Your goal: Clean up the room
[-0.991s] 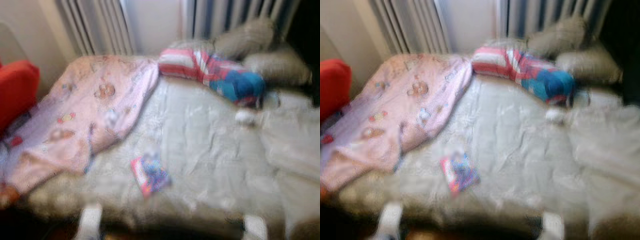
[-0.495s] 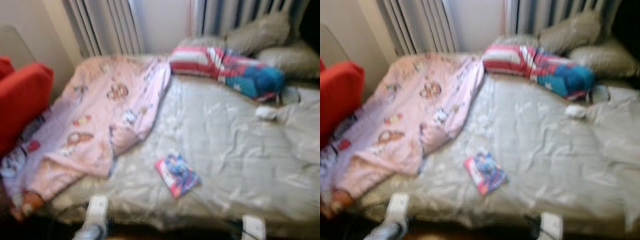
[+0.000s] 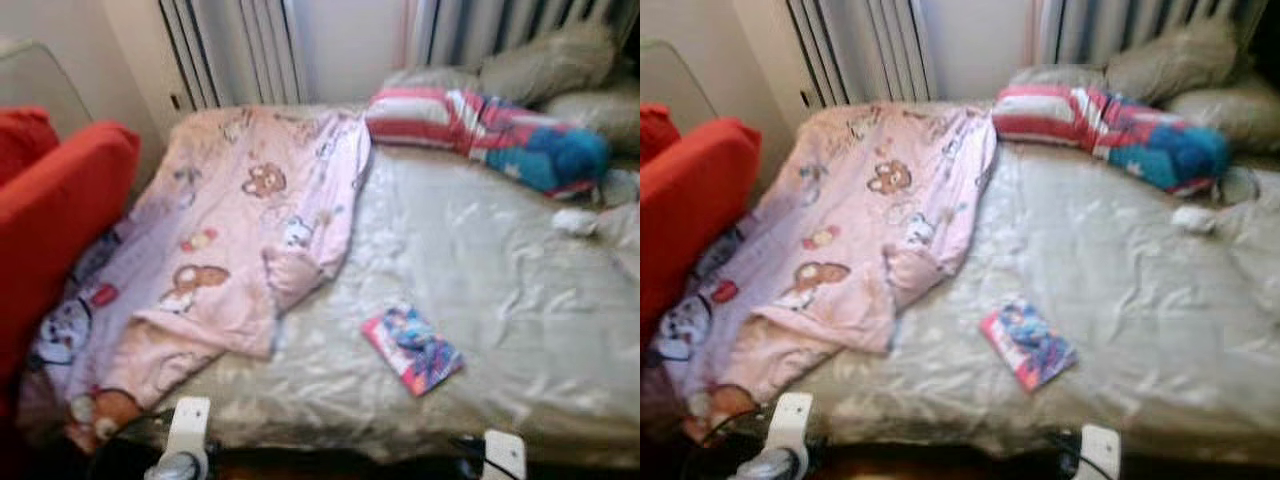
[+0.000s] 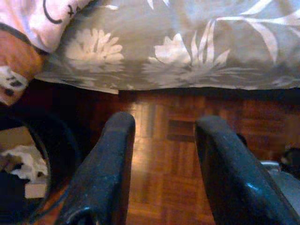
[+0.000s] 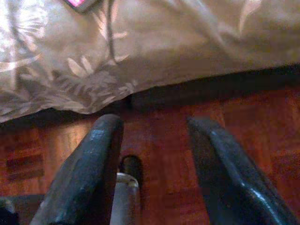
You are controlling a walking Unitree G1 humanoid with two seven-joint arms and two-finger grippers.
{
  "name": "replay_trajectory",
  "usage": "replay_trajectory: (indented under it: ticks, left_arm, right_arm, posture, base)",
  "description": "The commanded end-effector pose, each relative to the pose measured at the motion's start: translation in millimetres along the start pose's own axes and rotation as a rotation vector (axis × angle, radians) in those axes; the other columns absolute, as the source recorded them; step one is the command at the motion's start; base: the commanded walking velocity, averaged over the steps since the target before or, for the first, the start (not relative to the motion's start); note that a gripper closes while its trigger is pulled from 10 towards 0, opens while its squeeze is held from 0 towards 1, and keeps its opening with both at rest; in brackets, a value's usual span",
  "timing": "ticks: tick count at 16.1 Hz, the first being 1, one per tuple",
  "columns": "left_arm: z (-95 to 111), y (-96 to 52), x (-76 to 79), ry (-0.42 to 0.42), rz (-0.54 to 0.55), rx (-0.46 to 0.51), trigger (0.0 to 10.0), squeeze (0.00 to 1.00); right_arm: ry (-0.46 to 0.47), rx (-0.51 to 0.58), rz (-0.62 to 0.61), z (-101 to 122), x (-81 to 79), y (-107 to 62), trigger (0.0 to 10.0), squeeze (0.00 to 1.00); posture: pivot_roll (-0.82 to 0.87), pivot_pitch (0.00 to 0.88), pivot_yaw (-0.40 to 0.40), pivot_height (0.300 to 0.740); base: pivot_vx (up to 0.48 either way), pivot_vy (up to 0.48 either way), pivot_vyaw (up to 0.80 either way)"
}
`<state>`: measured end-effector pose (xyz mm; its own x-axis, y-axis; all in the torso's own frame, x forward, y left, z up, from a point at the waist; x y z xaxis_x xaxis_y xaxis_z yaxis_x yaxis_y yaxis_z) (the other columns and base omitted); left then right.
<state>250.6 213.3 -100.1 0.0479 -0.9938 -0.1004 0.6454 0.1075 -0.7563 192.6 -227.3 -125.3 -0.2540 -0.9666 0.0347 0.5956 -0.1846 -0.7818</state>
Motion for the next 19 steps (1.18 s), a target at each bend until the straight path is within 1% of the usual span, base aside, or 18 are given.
replay_trajectory:
  ticks: [1,4,11,13,14,16,17,18,19]
  left_arm:
    - [0.0,-0.3,-6.2,0.01,0.016,-0.003,10.0,0.0]
    - [1.6,-0.3,-6.0,-0.005,0.008,0.009,10.0,0.0]
    - [-0.6,-0.5,-6.6,0.007,0.009,-0.001,10.0,0.0]
    - [-0.8,-0.5,-6.2,0.005,0.007,0.0,10.0,0.0]
    - [-0.7,-0.6,-6.1,0.004,0.007,0.001,10.0,0.0]
    - [-1.2,-0.7,-6.6,0.005,0.007,-0.001,10.0,0.0]
    - [-1.9,-0.8,-7.0,0.009,0.008,-0.003,10.0,0.0]
    - [-2.4,-0.9,-7.5,0.012,0.009,-0.005,10.0,0.0]
    - [-3.6,-1.1,-8.0,0.014,0.009,-0.006,10.0,0.0]
  right_arm:
    - [0.015,-0.009,0.005,-3.4,-3.5,-0.5,10.0,0.0]
    - [0.015,-0.008,0.006,-3.2,-3.9,-0.4,10.0,0.0]
    - [0.027,0.005,0.014,-2.0,-4.9,-0.7,10.0,0.0]
    - [0.004,0.0,0.013,-2.6,-4.6,-0.6,10.0,0.0]
    - [-0.013,-0.001,0.018,-2.4,-5.1,-0.6,10.0,0.0]
    - [-0.015,-0.001,0.02,-2.7,-5.6,-0.6,10.0,0.0]
    - [0.02,-0.003,0.012,-4.0,-5.3,-0.9,10.0,0.0]
    - [0.032,-0.009,0.008,-5.4,-5.2,-1.0,10.0,0.0]
    - [0.019,-0.009,0.014,-5.3,-5.8,-1.0,10.0,0.0]
  posture:
    - [0.02,0.021,0.06,0.74]
    - [0.02,0.019,0.061,0.74]
    - [0.01,0.0,0.061,0.74]
    - [0.01,0.0,0.059,0.74]
    - [0.01,0.0,0.059,0.74]
    - [0.01,0.0,0.061,0.74]
    - [0.01,0.0,0.062,0.74]
    - [0.01,0.0,0.063,0.74]
    - [0.01,0.0,0.063,0.74]
  base:
    - [0.0,0.0,0.0]
    - [0.0,0.0,0.0]
    - [0.0,0.0,0.0]
    - [0.0,0.0,0.0]
    - [0.0,0.0,0.8]
    - [0.246,0.0,0.8]
    - [0.255,0.0,0.0]
    - [0.251,0.0,0.0]
    - [0.255,0.0,0.0]
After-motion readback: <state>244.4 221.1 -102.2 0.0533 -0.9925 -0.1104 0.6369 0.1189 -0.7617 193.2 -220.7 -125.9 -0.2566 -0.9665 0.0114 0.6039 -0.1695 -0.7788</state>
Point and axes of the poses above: a point about 5 cm out from each wrist's last joint towards the gripper, its own y axis pointing out of the wrist towards the gripper, its own z axis along the axis of the wrist's last joint, x = y × z, the point moved 5 cm from there along y, pointing out of the wrist towards the gripper, and after that the axes turned 2 degrees about -y, right-handed, at the moved point
